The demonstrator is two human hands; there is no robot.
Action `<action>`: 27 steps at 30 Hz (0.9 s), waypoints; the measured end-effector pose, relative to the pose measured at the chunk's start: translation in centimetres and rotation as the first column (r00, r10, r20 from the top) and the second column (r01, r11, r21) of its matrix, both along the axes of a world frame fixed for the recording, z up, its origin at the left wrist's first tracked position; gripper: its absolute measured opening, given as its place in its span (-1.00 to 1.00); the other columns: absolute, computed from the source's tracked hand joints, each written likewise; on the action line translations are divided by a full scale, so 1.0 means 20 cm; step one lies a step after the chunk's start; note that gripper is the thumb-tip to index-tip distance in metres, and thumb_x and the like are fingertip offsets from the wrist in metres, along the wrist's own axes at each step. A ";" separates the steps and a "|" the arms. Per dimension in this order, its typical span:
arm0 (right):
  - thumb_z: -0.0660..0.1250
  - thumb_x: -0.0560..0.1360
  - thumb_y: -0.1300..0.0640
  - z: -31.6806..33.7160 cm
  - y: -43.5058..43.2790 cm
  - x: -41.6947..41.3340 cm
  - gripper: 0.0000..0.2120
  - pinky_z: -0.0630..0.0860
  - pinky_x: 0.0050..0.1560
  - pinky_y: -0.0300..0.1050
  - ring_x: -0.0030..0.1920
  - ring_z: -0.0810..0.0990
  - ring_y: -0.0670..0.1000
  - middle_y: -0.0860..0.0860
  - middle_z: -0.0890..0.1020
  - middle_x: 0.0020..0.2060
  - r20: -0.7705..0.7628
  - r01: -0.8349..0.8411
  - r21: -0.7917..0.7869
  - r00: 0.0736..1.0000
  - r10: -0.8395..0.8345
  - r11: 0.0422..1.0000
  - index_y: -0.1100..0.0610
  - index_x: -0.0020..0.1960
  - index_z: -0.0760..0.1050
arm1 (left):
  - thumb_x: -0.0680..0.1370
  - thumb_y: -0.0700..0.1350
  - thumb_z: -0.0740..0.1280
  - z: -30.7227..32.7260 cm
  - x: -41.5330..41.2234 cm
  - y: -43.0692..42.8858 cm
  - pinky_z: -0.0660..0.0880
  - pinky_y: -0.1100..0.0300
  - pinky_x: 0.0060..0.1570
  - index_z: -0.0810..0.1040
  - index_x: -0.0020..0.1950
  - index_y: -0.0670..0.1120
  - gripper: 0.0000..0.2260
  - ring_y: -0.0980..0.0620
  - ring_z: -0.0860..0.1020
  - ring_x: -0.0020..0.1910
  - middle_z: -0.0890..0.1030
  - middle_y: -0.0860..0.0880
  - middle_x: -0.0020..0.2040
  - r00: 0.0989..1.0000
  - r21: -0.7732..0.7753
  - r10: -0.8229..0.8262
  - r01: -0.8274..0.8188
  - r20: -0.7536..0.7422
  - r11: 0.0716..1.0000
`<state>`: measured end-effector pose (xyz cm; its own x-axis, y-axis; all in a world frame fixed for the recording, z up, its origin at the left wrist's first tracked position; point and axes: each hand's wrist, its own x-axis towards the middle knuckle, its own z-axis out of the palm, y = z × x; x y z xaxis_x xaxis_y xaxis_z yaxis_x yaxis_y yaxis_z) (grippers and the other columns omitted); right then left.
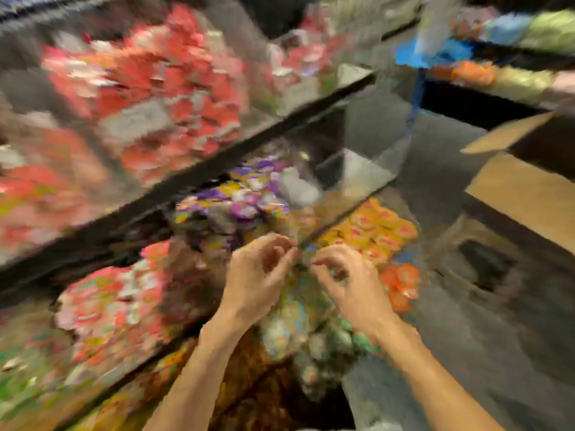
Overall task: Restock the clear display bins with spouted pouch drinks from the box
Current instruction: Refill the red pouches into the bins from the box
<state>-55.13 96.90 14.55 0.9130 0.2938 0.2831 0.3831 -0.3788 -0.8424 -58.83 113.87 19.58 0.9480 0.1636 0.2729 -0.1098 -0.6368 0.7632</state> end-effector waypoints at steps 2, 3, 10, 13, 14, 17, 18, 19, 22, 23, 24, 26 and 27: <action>0.37 0.44 0.16 -0.09 -0.37 0.06 -0.88 0.43 -0.01 -0.33 -0.04 0.56 -0.11 -0.01 0.63 -0.08 -0.068 0.144 -0.041 0.987 -0.146 0.989 0.14 -0.08 0.66 | 0.51 -0.13 0.47 -0.13 0.19 -0.37 0.41 0.38 -0.27 0.64 -0.08 0.02 -0.94 0.30 0.50 -0.33 0.58 0.15 -0.32 0.984 -0.037 -0.154 0.151 -0.088 0.988; 0.36 0.44 0.15 -0.13 -0.55 0.09 -0.87 0.42 0.01 -0.31 -0.03 0.57 -0.06 0.02 0.65 -0.09 -0.099 0.210 -0.073 0.971 -0.217 0.975 0.15 -0.07 0.65 | 0.51 -0.18 0.48 -0.16 0.29 -0.55 0.38 0.41 -0.27 0.64 -0.07 0.01 -0.91 0.32 0.50 -0.34 0.57 0.16 -0.33 0.966 -0.037 -0.221 0.218 -0.133 0.975; 0.35 0.56 0.11 -0.35 -1.60 0.29 -0.73 0.42 0.25 -0.07 0.25 0.55 0.07 0.03 0.64 0.19 -0.401 0.495 -0.323 0.700 -0.590 0.807 0.10 0.24 0.58 | 0.47 -0.13 0.39 -0.38 0.92 -1.70 0.50 0.25 -0.07 0.62 -0.13 0.10 -0.89 0.28 0.52 -0.25 0.57 0.17 -0.25 0.707 -0.103 -0.616 0.624 -0.347 0.774; 0.32 0.59 0.10 -0.39 -1.94 0.37 -0.66 0.43 0.28 -0.06 0.31 0.50 0.04 0.00 0.55 0.29 -0.444 0.561 -0.358 0.601 -0.665 0.746 0.07 0.35 0.48 | 0.51 -0.22 0.44 -0.46 1.13 -2.14 0.39 0.45 -0.14 0.64 -0.01 -0.07 -0.90 0.21 0.49 -0.27 0.60 0.02 -0.21 0.640 -0.041 -0.663 0.706 -0.388 0.707; 0.31 0.59 0.09 -0.40 -2.05 0.41 -0.64 0.43 0.28 -0.05 0.32 0.49 0.04 0.01 0.50 0.33 -0.449 0.578 -0.366 0.577 -0.683 0.729 0.05 0.38 0.45 | 0.51 -0.22 0.44 -0.50 1.20 -2.27 0.36 0.51 -0.16 0.66 0.00 -0.10 -0.90 0.21 0.47 -0.28 0.60 0.01 -0.20 0.626 -0.037 -0.668 0.718 -0.403 0.695; 0.30 0.60 0.05 -0.42 -2.37 0.59 -0.57 0.42 0.31 -0.01 0.35 0.44 0.04 0.00 0.37 0.42 -0.440 0.613 -0.395 0.527 -0.727 0.684 0.01 0.45 0.35 | 0.53 -0.19 0.42 -0.57 1.44 -2.64 0.39 0.48 -0.15 0.68 -0.03 -0.09 -0.94 0.15 0.50 -0.25 0.61 0.04 -0.22 0.597 -0.026 -0.687 0.747 -0.414 0.664; 0.29 0.61 0.04 -0.43 -2.49 0.67 -0.56 0.42 0.33 0.02 0.37 0.42 0.04 -0.01 0.36 0.44 -0.437 0.624 -0.396 0.517 -0.736 0.674 0.00 0.47 0.33 | 0.54 -0.17 0.41 -0.61 1.54 -2.76 0.46 0.38 -0.10 0.68 -0.04 -0.07 -0.94 0.10 0.55 -0.21 0.63 0.03 -0.21 0.593 -0.014 -0.691 0.755 -0.414 0.656; 0.28 0.61 0.02 -0.44 -2.60 0.76 -0.54 0.41 0.35 0.03 0.39 0.40 0.05 -0.01 0.35 0.44 -0.432 0.633 -0.401 0.506 -0.746 0.662 0.00 0.48 0.31 | 0.55 -0.16 0.39 -0.64 1.64 -2.88 0.50 0.25 -0.05 0.67 -0.04 -0.07 -0.94 0.04 0.59 -0.15 0.66 0.00 -0.18 0.587 0.012 -0.691 0.765 -0.421 0.643; 0.28 0.61 0.02 -0.53 -2.95 1.09 -0.57 0.40 0.34 0.02 0.42 0.38 0.07 0.01 0.43 0.40 -0.430 0.648 -0.440 0.456 -0.779 0.622 0.01 0.46 0.34 | 0.57 -0.14 0.35 -0.80 1.98 -3.23 0.55 0.06 -0.04 0.68 0.01 -0.10 -0.88 -0.07 0.64 -0.04 0.70 -0.07 -0.09 0.591 0.082 -0.687 0.780 -0.423 0.620; 0.29 0.60 0.03 -0.57 -3.05 1.20 -0.59 0.42 0.30 0.00 0.39 0.41 0.10 0.04 0.48 0.36 -0.439 0.654 -0.454 0.426 -0.791 0.605 0.02 0.44 0.37 | 0.57 -0.12 0.34 -0.86 2.10 -3.33 0.55 0.05 -0.05 0.67 0.01 -0.09 -0.87 -0.09 0.64 -0.02 0.70 -0.08 -0.07 0.600 0.106 -0.680 0.778 -0.421 0.620; 0.29 0.60 0.03 -0.62 -3.15 1.30 -0.60 0.45 0.23 -0.04 0.35 0.45 0.12 0.06 0.53 0.31 -0.456 0.647 -0.468 0.407 -0.792 0.602 0.03 0.42 0.39 | 0.56 -0.12 0.34 -0.92 2.20 -3.43 0.53 0.06 -0.06 0.66 -0.01 -0.09 -0.89 -0.11 0.62 0.01 0.69 -0.08 -0.05 0.615 0.127 -0.664 0.767 -0.425 0.629; 0.29 0.59 0.04 -0.71 -3.33 1.48 -0.62 0.45 0.19 -0.07 0.32 0.48 0.14 0.07 0.56 0.26 -0.498 0.610 -0.494 0.386 -0.776 0.620 0.05 0.40 0.42 | 0.58 -0.14 0.32 -1.06 2.37 -3.59 0.46 0.11 -0.09 0.59 -0.07 -0.05 -0.92 -0.14 0.59 0.06 0.66 -0.09 0.00 0.619 0.160 -0.611 0.755 -0.493 0.636; 0.29 0.60 0.05 -0.75 -3.40 1.55 -0.62 0.43 0.21 -0.06 0.31 0.47 0.12 0.07 0.55 0.27 -0.515 0.603 -0.499 0.372 -0.773 0.622 0.06 0.40 0.42 | 0.59 -0.15 0.30 -1.12 2.43 -3.65 0.47 0.10 -0.07 0.59 -0.05 -0.05 -0.92 -0.15 0.58 0.09 0.66 -0.10 0.03 0.593 0.163 -0.590 0.768 -0.548 0.620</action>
